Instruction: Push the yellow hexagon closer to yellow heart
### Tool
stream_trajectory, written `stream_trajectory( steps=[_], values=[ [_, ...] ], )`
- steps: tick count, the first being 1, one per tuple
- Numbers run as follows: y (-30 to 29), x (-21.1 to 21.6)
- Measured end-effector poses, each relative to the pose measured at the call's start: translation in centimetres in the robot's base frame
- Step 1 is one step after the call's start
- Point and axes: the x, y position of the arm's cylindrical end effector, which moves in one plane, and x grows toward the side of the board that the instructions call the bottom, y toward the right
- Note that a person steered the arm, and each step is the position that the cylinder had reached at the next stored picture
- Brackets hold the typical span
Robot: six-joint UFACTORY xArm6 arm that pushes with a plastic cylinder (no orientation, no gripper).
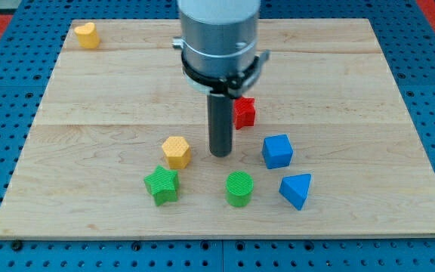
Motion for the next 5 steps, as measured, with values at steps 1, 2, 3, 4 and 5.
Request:
stream_trajectory(
  steps=[1,2,3,4,5],
  values=[
    [-6.8,2.1],
    [-12.6,-0.2],
    [-7.2,-0.4],
    [-6.9,-2.2],
    [-11.8,-7.0]
  ],
)
